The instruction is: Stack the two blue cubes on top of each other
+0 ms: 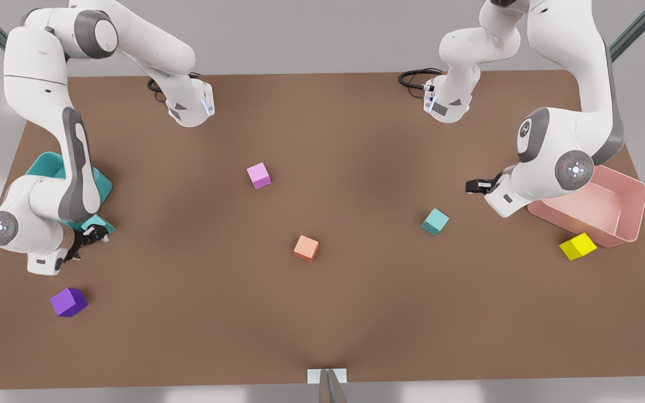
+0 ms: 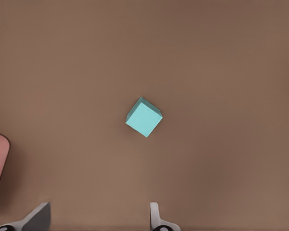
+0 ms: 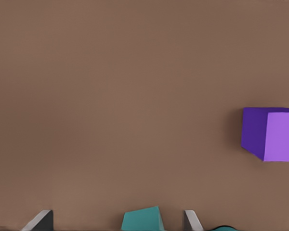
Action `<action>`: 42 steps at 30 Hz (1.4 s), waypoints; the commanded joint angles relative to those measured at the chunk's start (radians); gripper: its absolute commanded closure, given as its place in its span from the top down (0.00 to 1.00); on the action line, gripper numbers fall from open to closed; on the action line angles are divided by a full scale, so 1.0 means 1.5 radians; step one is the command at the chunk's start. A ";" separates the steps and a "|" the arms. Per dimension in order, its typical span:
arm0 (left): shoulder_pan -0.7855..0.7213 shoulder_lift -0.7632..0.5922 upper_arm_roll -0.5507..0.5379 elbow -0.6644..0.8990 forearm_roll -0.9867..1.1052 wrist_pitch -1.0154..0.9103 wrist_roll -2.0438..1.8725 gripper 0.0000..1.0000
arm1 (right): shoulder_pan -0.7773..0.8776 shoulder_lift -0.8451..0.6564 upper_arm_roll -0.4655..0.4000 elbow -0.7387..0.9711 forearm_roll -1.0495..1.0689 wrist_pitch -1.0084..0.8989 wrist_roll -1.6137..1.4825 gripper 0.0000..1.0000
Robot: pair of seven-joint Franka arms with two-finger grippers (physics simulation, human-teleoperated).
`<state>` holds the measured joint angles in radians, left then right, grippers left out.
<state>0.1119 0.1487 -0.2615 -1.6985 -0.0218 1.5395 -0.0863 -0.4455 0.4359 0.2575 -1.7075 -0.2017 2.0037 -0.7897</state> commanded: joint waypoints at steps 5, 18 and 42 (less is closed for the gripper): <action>-0.001 0.009 -0.001 0.000 0.000 -0.002 -0.047 1.00 | -0.057 -0.031 -0.003 -0.139 0.011 0.150 -0.412 1.00; 0.001 0.030 -0.001 -0.001 0.000 -0.004 -0.049 1.00 | -0.103 -0.042 -0.006 -0.238 0.012 0.253 -0.354 1.00; 0.000 0.033 -0.001 -0.001 0.000 -0.015 -0.048 1.00 | -0.102 -0.039 -0.039 -0.265 0.006 0.242 -0.192 1.00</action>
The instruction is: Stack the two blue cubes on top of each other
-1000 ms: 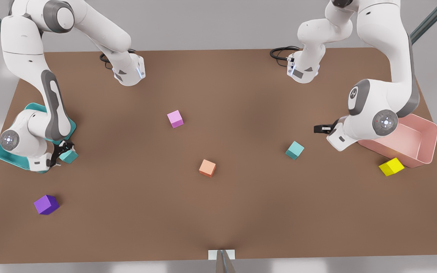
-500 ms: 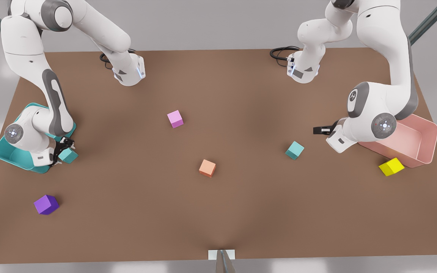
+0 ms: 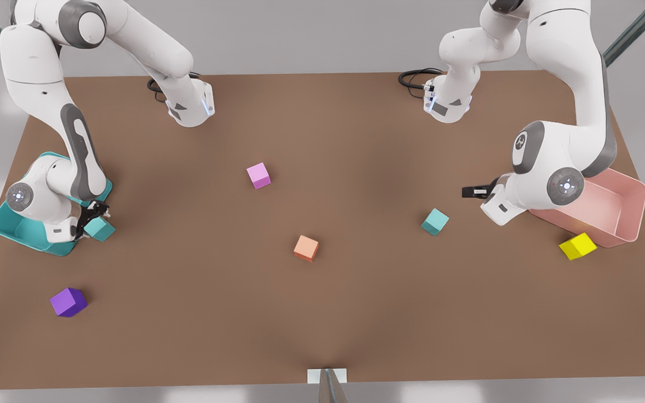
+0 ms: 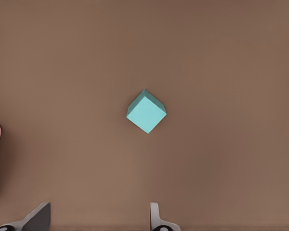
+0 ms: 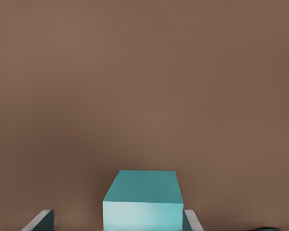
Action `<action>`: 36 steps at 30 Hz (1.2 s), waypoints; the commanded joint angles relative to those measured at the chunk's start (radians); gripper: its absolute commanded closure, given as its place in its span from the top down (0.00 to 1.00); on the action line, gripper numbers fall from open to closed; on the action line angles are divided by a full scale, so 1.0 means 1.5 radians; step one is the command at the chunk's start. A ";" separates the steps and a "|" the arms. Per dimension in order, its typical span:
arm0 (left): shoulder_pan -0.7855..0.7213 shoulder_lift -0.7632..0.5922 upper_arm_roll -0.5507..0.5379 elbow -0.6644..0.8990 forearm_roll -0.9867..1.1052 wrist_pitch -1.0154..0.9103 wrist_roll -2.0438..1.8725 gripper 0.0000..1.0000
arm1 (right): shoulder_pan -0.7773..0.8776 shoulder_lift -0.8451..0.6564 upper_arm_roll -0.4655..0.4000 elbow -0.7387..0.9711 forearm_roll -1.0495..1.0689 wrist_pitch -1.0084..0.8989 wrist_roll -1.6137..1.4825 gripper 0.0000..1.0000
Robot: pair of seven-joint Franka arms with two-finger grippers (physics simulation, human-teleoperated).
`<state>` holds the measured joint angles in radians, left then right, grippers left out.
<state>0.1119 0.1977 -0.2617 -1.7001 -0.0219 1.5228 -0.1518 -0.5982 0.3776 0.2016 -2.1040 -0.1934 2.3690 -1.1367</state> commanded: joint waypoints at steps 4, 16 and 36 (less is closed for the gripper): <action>0.000 0.000 0.000 0.000 0.000 -0.004 -0.004 1.00 | 0.000 0.006 -0.006 0.001 -0.009 0.000 0.039 1.00; 0.000 -0.005 0.000 0.002 0.001 -0.008 -0.005 1.00 | 0.000 0.025 -0.013 0.017 -0.028 0.006 0.045 1.00; -0.004 0.008 -0.001 0.013 0.000 -0.045 -0.006 1.00 | 0.004 0.067 -0.020 0.032 -0.055 0.011 0.070 1.00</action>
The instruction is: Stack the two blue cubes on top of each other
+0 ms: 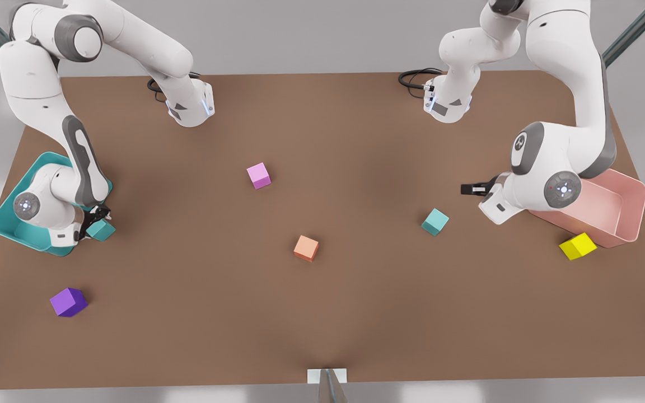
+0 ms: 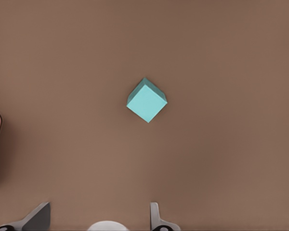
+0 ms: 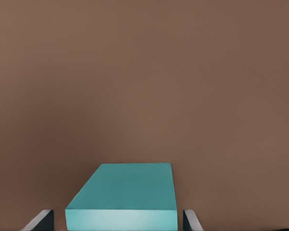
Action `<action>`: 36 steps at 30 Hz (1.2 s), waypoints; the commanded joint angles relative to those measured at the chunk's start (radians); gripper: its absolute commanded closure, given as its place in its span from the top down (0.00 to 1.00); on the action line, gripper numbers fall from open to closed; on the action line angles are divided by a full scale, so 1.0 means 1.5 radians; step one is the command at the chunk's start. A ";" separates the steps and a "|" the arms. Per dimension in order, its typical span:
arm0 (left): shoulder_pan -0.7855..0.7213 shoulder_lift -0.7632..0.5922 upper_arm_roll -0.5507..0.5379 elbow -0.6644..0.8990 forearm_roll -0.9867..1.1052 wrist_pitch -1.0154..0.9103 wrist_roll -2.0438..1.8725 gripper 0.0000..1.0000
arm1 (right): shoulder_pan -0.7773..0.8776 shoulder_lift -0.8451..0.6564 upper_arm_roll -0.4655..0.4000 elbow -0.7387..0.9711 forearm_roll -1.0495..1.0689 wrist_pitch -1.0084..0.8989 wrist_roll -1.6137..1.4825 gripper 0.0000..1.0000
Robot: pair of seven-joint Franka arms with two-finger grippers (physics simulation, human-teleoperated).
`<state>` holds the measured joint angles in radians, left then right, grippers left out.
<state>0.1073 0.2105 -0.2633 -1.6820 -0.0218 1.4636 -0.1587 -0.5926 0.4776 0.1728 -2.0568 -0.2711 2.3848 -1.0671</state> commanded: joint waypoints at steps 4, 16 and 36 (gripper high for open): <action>0.028 0.002 0.005 0.016 0.004 -0.002 0.001 1.00 | 0.000 0.017 -0.001 0.010 -0.019 0.001 0.036 1.00; -0.049 -0.010 0.097 -0.249 -0.083 0.316 -0.362 1.00 | 0.016 0.037 -0.001 0.038 -0.022 -0.004 0.054 0.64; -0.102 0.061 0.096 -0.310 -0.174 0.529 -0.572 1.00 | 0.759 0.298 0.151 0.652 0.124 -0.227 1.232 0.63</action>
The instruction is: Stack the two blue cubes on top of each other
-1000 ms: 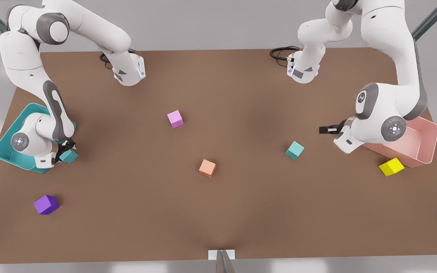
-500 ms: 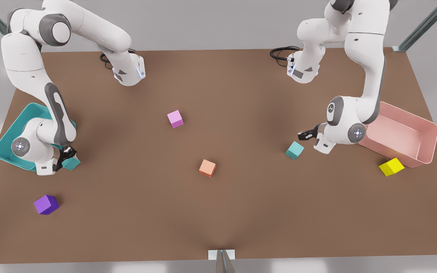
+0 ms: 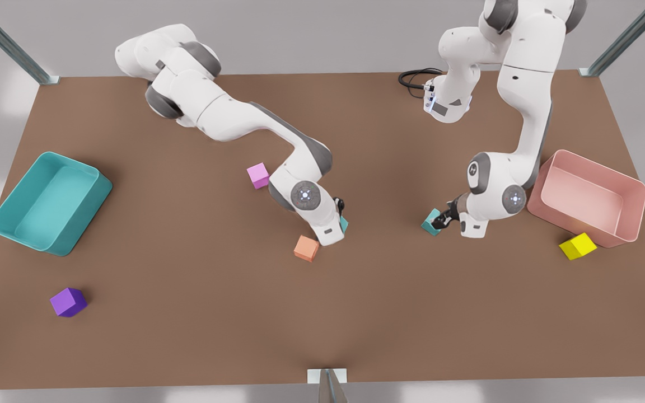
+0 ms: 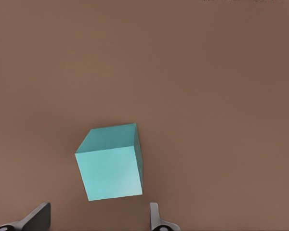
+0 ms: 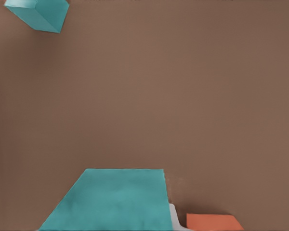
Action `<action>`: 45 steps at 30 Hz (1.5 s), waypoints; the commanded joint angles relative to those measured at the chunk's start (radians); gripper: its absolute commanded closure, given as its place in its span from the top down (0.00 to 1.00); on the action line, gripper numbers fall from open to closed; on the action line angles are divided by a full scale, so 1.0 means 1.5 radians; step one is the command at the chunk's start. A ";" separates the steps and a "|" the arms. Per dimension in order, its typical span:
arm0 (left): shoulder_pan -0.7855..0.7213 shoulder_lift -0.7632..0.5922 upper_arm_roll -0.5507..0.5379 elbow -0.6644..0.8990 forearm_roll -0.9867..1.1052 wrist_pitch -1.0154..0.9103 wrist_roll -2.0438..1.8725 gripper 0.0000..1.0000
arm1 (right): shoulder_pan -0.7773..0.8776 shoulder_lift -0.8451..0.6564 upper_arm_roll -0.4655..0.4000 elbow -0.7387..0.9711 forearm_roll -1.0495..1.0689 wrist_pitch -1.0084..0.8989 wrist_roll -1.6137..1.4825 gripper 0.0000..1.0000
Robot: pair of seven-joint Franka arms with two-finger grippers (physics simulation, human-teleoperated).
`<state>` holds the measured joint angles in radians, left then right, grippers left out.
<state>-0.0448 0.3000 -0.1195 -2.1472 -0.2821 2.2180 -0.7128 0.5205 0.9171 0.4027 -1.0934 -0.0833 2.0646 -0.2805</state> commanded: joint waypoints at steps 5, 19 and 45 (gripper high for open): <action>-0.005 0.019 0.000 0.001 -0.001 0.051 -0.206 1.00 | 0.105 0.052 -0.053 0.029 -0.011 -0.007 0.726 0.64; -0.005 0.092 0.000 0.001 0.000 0.105 -0.205 1.00 | 0.085 0.036 -0.066 0.036 -0.001 0.002 0.733 1.00; -0.209 0.098 -0.116 0.238 0.128 -0.136 -0.173 0.61 | -0.329 -0.495 -0.176 -0.257 0.030 -0.444 0.031 1.00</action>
<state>-0.3562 0.4460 -0.2833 -1.7991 -0.0909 2.1244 -0.9790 0.0320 0.1687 0.1364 -1.4781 -0.0529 1.4010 -0.0369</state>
